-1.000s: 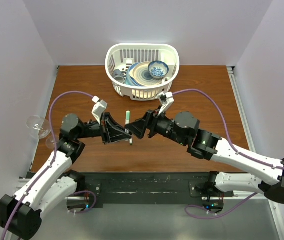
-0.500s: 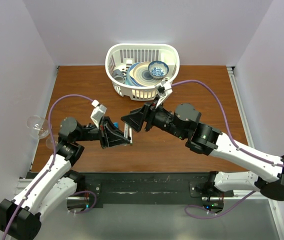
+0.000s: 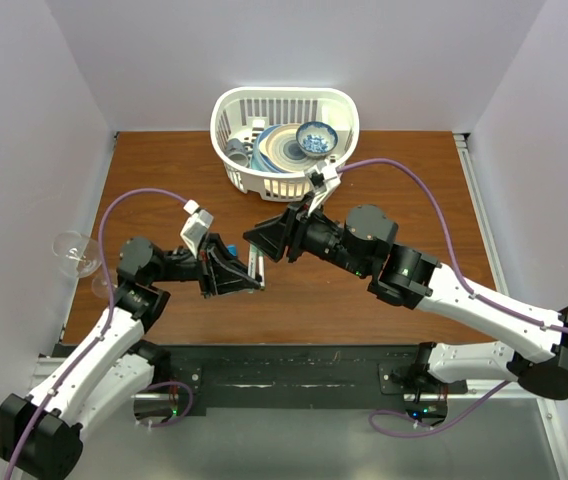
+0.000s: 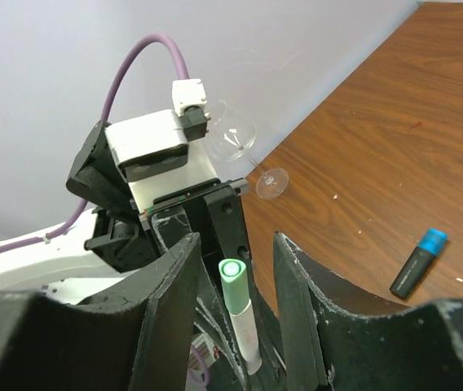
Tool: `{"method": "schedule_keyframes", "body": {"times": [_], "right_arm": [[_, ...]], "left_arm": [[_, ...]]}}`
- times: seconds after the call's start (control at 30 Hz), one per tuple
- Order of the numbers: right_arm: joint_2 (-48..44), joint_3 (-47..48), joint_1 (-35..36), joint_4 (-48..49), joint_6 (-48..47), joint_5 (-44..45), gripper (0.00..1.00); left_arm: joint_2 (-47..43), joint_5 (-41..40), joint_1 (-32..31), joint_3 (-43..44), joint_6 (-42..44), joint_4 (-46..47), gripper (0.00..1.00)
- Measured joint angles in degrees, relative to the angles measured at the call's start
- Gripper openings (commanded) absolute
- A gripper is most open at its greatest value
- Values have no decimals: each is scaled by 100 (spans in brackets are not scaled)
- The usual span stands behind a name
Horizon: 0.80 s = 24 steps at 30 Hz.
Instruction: Insert the pens into the pen caps
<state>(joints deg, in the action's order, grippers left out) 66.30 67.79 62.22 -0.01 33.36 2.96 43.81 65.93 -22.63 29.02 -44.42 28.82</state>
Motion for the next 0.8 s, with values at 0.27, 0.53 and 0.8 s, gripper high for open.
{"method": "schedule_keyframes", "body": {"times": [0.27,0.53,0.8], "right_arm": [[-2,-20,0,-2,-4,-116,35],[-2,-153,0,-2,-2,-155,19],[-17,-256,-15,105,-7,-363,0]], "left_arm": [[92,39,0,-59,-214,245,0],[129,90,0,-63,-313,407,0],[225,153,0,-70,-350,474,0]]}}
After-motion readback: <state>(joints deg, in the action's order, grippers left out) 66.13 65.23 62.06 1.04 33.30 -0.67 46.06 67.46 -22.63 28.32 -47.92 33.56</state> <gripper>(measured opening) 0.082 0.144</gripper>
